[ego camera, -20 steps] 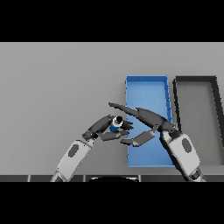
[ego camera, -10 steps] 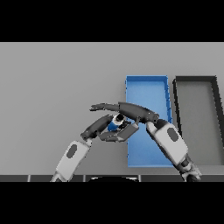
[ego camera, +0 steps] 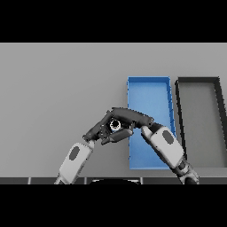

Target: Pick up the blue pipe and place it into the blue bin.

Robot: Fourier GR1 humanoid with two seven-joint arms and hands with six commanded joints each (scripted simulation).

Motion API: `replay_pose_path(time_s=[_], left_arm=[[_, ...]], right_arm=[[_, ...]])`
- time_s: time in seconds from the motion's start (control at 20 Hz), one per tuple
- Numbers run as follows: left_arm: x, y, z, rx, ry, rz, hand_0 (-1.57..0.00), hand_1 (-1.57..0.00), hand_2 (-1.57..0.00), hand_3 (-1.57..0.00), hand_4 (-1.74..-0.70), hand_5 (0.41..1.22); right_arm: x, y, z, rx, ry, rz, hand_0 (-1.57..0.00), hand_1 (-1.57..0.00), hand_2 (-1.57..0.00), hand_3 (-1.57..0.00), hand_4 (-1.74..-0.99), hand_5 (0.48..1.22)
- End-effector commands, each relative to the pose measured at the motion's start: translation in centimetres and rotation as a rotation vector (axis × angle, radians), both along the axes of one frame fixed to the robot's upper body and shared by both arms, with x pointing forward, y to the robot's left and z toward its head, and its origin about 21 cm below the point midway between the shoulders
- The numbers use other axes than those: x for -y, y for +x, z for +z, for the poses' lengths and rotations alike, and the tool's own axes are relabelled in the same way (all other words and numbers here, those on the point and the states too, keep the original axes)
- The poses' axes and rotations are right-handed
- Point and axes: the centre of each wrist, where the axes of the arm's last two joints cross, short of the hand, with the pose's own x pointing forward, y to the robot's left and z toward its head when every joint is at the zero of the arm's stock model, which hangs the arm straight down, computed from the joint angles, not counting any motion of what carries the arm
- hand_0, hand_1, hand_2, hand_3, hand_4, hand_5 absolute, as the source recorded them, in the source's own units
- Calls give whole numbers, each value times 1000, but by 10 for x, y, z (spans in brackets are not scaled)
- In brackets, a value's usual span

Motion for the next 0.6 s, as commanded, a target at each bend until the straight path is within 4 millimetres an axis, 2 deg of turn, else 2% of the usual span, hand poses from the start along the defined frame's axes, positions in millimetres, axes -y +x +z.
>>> replay_pose_path(time_s=[0.0,0.1,0.2,0.4,0.45,0.5,0.55], left_arm=[[0,-2,0,-1,-13,-8,-1571,-1571,-1571,-1464,-1713,1221],[-3,-2,1,-7,6,4,-1571,-1571,-1571,-1437,-1722,1221],[2,-1,3,7,2,-5,-1571,-1571,-1571,-1433,-1728,1221],[-5,0,4,36,14,31,-1571,-1571,-1571,-1424,-1730,1221],[-5,2,5,72,24,42,-1571,-1571,-1571,-1454,-1724,1221],[-6,1,5,95,39,49,-1462,-1342,-1293,-1166,-1599,1221],[-6,1,4,89,55,23,-1169,-1073,-1034,-933,-1475,1221]], right_arm=[[-2,-1,1,13,4,5,-1425,-1425,-1432,-1304,-1665,987],[2,-1,-2,36,14,11,-1478,-1478,-1482,-1400,-1692,1071],[2,-3,-2,37,36,16,-1511,-1511,-1514,-1462,-1710,1125],[-4,-3,-5,26,67,-17,-1547,-1547,-1548,-1526,-1728,1182],[-1,-3,-5,43,81,-22,-1551,-1551,-1552,-1535,-1731,1190],[-1,-5,-4,56,85,-23,-1555,-1555,-1556,-1542,-1733,1196],[-3,-5,-4,57,70,-28,-1558,-1558,-1559,-1548,-1734,1201]])
